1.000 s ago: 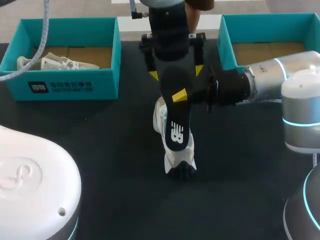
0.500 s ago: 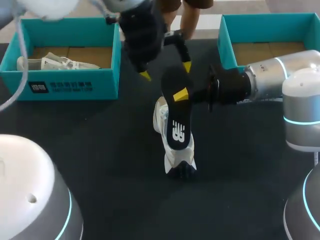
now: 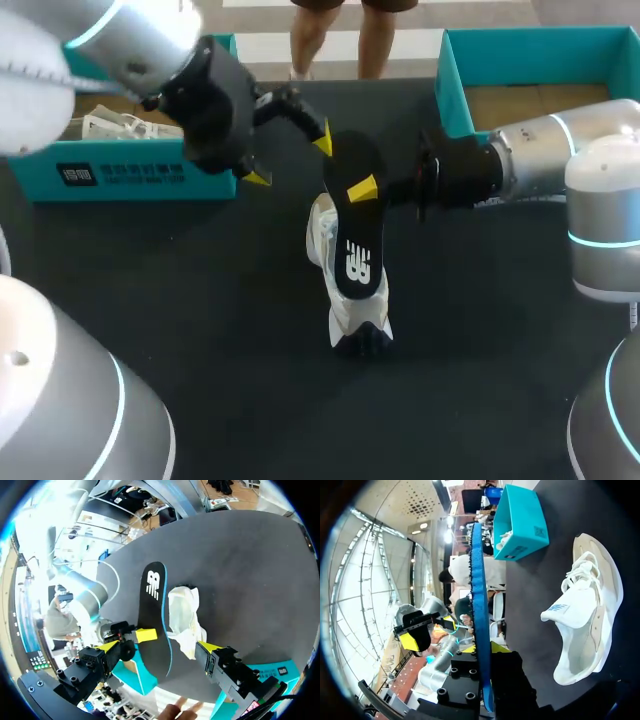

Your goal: Take the shoe out of the shoebox, open the shoe tongue, remove and reinsert the insole, then place the shoe into the shoebox

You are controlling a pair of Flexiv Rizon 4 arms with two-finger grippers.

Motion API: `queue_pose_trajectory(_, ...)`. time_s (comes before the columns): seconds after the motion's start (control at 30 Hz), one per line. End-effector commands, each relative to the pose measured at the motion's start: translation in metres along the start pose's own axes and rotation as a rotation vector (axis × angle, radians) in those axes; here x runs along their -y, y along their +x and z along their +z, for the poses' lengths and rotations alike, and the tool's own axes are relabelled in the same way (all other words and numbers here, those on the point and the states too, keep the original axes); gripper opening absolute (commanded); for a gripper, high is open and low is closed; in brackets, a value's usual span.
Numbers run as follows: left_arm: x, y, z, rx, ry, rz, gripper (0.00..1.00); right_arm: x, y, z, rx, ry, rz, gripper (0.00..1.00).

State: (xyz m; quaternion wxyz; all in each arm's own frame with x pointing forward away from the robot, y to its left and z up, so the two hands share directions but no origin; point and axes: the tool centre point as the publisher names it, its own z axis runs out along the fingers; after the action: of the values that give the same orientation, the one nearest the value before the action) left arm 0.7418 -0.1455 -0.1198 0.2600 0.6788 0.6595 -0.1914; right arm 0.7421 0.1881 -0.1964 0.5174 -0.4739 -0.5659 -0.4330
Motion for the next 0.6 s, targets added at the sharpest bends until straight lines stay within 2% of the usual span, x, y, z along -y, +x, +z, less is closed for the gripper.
queue_pose_trajectory(0.03,0.007,0.02,-0.001,0.406,-0.045,0.003,1.0,0.0,0.0,0.0,0.003,0.003,0.001,0.0)
queue_pose_trajectory(0.47,0.007,0.02,-0.001,0.406,-0.045,0.003,1.0,0.005,-0.002,0.001,0.002,0.0,0.004,0.0)
queue_pose_trajectory(0.5,0.007,0.022,0.004,0.472,-0.032,-0.05,1.0,0.005,-0.002,0.002,0.002,-0.001,0.002,0.0)
queue_pose_trajectory(0.6,0.0,0.038,0.02,0.563,-0.037,-0.082,1.0,0.005,-0.001,0.002,0.001,-0.003,0.001,0.0)
